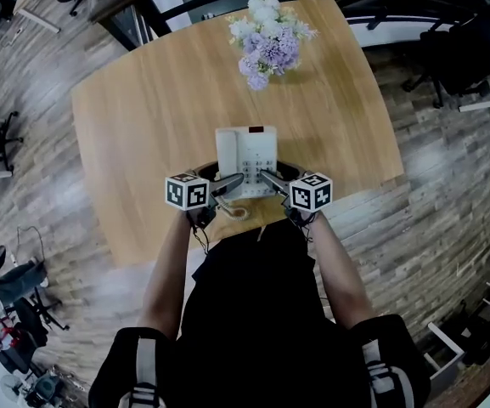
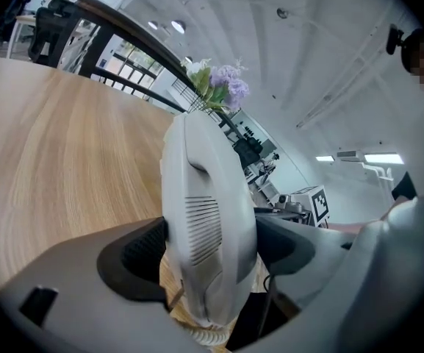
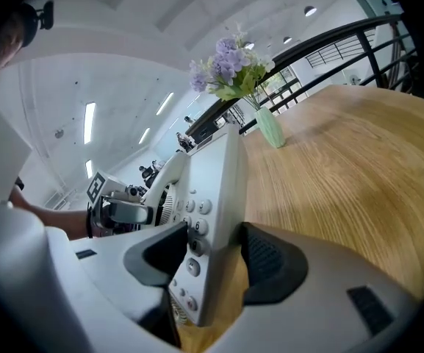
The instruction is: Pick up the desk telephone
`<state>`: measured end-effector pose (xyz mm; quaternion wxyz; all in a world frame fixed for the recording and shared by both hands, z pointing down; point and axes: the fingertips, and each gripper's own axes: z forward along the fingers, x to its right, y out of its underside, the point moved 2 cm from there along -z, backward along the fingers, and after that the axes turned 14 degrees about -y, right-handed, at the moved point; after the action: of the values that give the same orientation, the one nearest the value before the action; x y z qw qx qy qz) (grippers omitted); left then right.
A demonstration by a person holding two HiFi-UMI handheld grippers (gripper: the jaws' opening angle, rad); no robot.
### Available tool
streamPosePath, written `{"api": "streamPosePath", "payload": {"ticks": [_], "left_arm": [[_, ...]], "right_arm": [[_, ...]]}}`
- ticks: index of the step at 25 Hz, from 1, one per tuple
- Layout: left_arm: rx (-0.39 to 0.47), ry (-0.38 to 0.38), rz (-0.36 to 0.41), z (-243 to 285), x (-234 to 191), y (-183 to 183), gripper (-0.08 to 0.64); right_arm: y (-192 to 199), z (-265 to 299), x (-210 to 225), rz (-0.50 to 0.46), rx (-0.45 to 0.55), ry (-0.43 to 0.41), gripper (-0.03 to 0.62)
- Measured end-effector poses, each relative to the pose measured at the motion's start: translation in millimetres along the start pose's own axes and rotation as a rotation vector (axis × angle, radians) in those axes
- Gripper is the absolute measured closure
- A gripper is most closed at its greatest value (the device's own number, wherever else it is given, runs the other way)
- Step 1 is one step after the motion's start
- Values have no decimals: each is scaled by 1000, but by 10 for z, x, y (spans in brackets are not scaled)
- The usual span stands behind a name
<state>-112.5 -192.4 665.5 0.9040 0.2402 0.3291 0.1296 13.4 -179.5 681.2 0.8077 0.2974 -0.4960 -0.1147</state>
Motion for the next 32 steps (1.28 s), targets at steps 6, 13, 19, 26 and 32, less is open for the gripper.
{"api": "streamPosePath", "payload": {"ticks": [6,13,19,26,32], "left_arm": [[35,30,63,-153,185,-23,178],[79,42,116,-304,385,-126,178],[133,12,108,-353,564,-213,178],[210,-38,68,-386,972,-258,178],[317,-99,76,-518,1332,-305,178]], "right_arm": [[4,-155,-214,-25,47,26,347],[-70,-314,-400,-45,120,41,347],[-231,-462,-462,-112,130,19,347],[-402,-823,-540,-184,117,-20,347],[-533,-1100,-670,-240,116,-85,347]]}}
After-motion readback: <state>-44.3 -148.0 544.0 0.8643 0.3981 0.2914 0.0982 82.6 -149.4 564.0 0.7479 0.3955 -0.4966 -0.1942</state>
